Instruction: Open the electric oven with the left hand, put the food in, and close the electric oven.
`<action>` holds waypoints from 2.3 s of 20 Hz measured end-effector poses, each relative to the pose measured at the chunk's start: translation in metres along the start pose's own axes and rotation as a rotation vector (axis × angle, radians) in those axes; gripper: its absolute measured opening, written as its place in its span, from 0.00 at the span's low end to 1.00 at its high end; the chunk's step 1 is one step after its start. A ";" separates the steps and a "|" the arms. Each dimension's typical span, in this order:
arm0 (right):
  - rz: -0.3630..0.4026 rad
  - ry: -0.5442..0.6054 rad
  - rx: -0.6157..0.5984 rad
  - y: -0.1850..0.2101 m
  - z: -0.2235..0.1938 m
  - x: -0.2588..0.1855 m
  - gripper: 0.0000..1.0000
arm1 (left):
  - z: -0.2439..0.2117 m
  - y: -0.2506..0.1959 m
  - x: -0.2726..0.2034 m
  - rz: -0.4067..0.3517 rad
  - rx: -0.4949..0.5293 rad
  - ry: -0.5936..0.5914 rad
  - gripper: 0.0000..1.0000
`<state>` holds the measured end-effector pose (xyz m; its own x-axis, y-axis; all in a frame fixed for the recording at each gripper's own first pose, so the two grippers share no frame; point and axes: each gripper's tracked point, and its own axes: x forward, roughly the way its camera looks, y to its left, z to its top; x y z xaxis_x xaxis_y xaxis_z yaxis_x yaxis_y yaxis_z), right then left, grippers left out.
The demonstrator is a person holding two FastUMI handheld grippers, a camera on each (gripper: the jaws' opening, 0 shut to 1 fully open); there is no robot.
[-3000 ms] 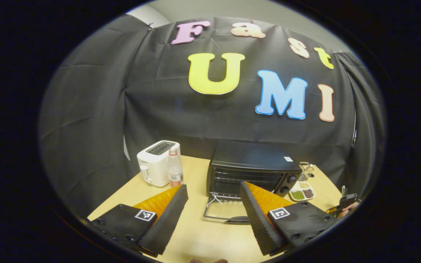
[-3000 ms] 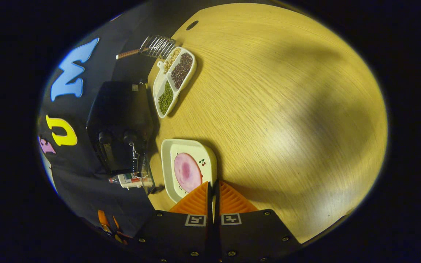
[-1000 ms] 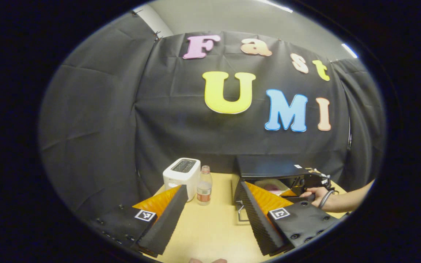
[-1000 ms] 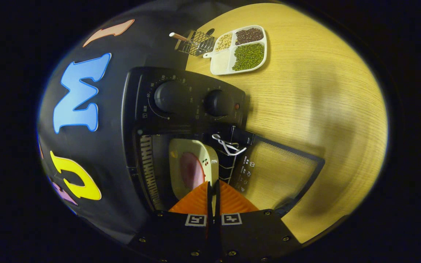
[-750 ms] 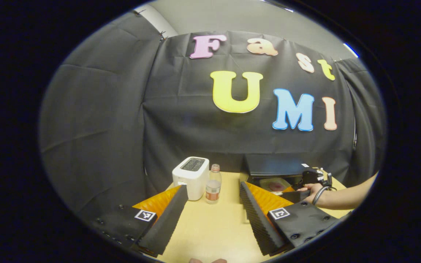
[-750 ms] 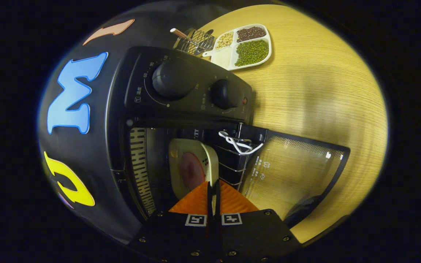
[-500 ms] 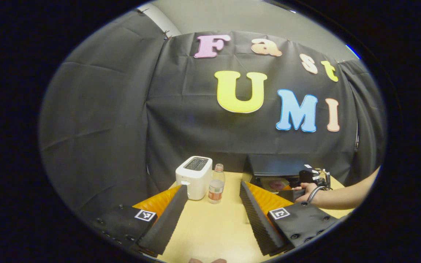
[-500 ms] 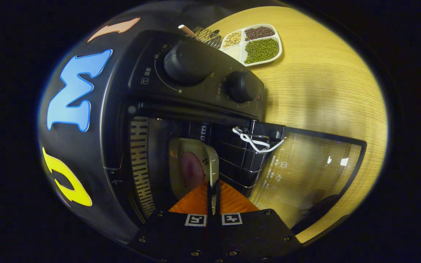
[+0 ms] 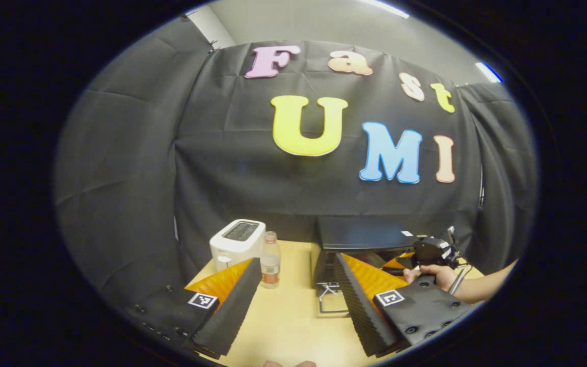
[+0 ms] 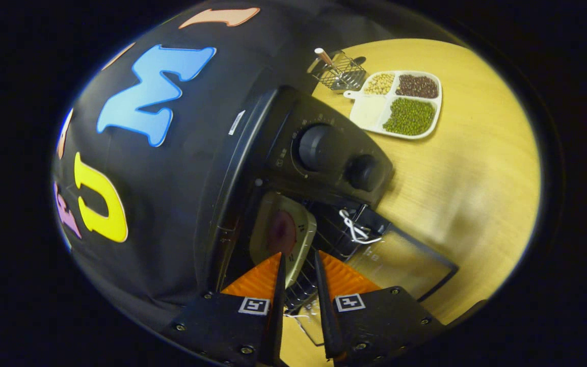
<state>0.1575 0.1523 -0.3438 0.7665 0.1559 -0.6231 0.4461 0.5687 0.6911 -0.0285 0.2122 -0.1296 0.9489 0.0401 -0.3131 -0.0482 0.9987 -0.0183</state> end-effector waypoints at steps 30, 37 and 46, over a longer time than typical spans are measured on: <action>0.139 -0.524 -0.976 0.015 0.169 -0.300 0.76 | -0.088 -0.199 0.070 -0.172 0.028 0.293 1.00; 0.095 -0.514 -0.941 -0.003 0.186 -0.300 0.76 | -0.176 -0.192 0.081 -0.169 0.087 0.576 1.00; 0.025 -0.512 -0.911 -0.029 0.205 -0.298 0.77 | -0.263 -0.176 0.101 -0.131 0.097 0.870 0.97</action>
<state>0.0105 -0.0764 -0.1032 0.9697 -0.0638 -0.2358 0.0732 0.9968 0.0314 -0.0063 0.0319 -0.4075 0.3697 -0.0740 -0.9262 0.1084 0.9935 -0.0361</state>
